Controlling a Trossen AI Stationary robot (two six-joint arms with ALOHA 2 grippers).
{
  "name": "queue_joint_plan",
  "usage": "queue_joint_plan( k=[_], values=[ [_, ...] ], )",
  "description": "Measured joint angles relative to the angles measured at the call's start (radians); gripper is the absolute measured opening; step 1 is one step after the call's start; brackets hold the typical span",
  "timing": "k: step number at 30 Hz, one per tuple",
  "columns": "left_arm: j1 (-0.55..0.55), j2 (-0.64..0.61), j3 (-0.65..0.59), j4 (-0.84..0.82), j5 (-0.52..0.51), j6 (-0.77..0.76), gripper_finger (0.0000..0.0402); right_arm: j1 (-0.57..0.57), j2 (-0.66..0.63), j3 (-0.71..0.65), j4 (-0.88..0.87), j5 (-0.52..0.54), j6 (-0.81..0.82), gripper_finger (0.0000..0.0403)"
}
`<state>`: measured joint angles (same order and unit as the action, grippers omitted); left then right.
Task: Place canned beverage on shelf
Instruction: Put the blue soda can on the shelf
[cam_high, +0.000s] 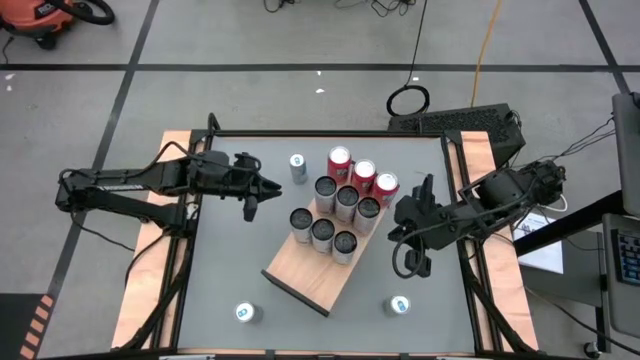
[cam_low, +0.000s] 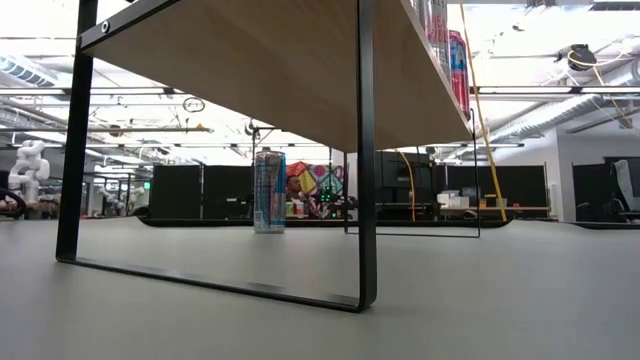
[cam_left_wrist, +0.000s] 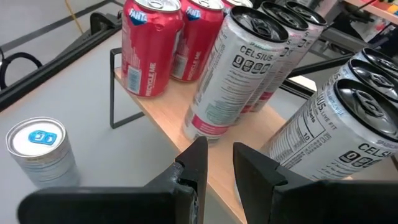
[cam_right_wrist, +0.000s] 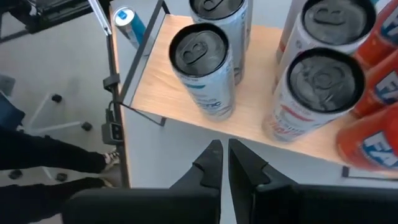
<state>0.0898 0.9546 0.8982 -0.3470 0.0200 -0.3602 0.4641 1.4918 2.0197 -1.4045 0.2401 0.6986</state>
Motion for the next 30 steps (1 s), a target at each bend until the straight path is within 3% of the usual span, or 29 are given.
queue_joint_plan(
  k=[7,14,18,25,30],
  values=[
    [0.004,0.000,0.000,-0.008,-0.019,-0.070,0.0079,-0.013,-0.026,0.000,-0.005,-0.004,-0.081,0.0000],
    [0.016,0.001,0.000,-0.028,-0.160,-0.062,0.0091,-0.013,-0.048,0.000,-0.034,-0.002,-0.092,0.0000],
    [0.044,0.020,0.000,-0.036,-0.191,0.025,0.0134,-0.013,-0.056,0.000,-0.051,-0.001,-0.067,0.0000],
    [0.184,0.089,0.001,-0.059,-0.186,0.147,0.0245,-0.013,-0.069,0.000,-0.049,-0.005,0.020,0.0000],
    [0.276,0.153,0.001,-0.062,-0.176,0.213,0.0279,-0.013,-0.075,0.000,-0.050,-0.005,0.053,0.0000]
  ],
)
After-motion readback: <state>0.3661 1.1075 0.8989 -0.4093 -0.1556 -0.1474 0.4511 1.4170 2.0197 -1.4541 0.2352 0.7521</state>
